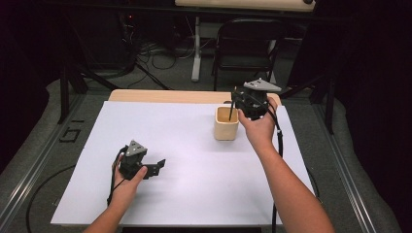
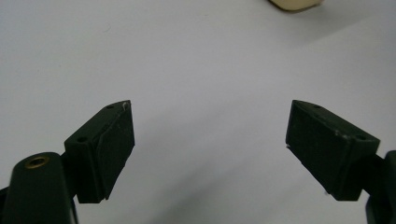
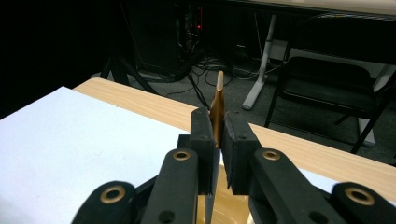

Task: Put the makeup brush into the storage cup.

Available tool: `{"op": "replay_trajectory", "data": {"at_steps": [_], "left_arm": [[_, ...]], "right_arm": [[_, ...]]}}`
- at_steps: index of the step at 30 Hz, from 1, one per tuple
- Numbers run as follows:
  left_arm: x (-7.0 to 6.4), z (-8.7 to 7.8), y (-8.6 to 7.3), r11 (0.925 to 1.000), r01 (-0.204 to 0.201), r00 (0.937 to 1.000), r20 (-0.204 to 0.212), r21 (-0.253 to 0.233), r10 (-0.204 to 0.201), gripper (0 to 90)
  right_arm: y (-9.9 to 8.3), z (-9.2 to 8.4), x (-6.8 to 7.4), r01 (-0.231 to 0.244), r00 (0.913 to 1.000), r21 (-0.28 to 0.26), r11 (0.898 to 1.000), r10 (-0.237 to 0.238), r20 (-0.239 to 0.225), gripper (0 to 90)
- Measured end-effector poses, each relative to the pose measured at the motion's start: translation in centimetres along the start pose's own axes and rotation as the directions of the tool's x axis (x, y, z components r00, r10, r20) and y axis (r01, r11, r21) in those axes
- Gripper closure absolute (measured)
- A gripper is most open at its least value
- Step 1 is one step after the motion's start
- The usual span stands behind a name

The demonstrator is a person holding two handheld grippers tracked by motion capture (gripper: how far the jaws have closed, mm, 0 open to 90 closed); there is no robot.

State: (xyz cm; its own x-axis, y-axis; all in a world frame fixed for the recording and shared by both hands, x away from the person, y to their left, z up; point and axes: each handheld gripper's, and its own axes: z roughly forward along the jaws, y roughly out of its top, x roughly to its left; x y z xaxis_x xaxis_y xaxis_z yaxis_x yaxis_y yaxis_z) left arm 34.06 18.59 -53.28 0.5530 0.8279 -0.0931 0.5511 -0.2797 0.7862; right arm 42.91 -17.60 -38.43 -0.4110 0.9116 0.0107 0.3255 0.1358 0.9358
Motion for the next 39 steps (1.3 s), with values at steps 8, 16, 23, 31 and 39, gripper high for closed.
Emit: {"op": "replay_trajectory", "data": {"at_steps": [8, 16, 23, 31, 39], "left_arm": [[0.0, 0.0, 0.0, 1.0000, 0.001, 1.0000, 0.000, 0.000, -0.001, 15.8], [0.0, 0.0, 0.0, 1.0000, 0.001, 1.0000, 0.002, 0.002, -0.001, 15.8], [0.0, 0.1, 0.0, 1.0000, -0.001, 1.0000, 0.002, 0.000, 0.001, 15.8], [0.0, 0.1, 0.0, 1.0000, -0.004, 1.0000, 0.004, 0.006, 0.004, 15.8], [0.0, 0.1, 0.0, 1.0000, 0.001, 1.0000, 0.005, 0.007, -0.001, 15.8]], "right_arm": [[-0.3, 0.5, 0.0, 0.012, 0.9999, 0.002, 1.000, -0.012, 0.009, 83.8], [-0.5, 0.9, 0.1, 0.018, 0.9997, 0.000, 1.000, -0.018, 0.016, 83.8], [-1.0, 1.4, 0.1, 0.023, 0.9995, 0.008, 1.000, -0.023, 0.020, 83.8], [-1.7, 1.9, -0.1, 0.022, 0.9995, 0.030, 0.999, -0.023, 0.023, 83.8], [-2.6, 2.6, 0.0, 0.026, 0.9995, 0.055, 0.998, -0.027, 0.017, 83.8]]}}
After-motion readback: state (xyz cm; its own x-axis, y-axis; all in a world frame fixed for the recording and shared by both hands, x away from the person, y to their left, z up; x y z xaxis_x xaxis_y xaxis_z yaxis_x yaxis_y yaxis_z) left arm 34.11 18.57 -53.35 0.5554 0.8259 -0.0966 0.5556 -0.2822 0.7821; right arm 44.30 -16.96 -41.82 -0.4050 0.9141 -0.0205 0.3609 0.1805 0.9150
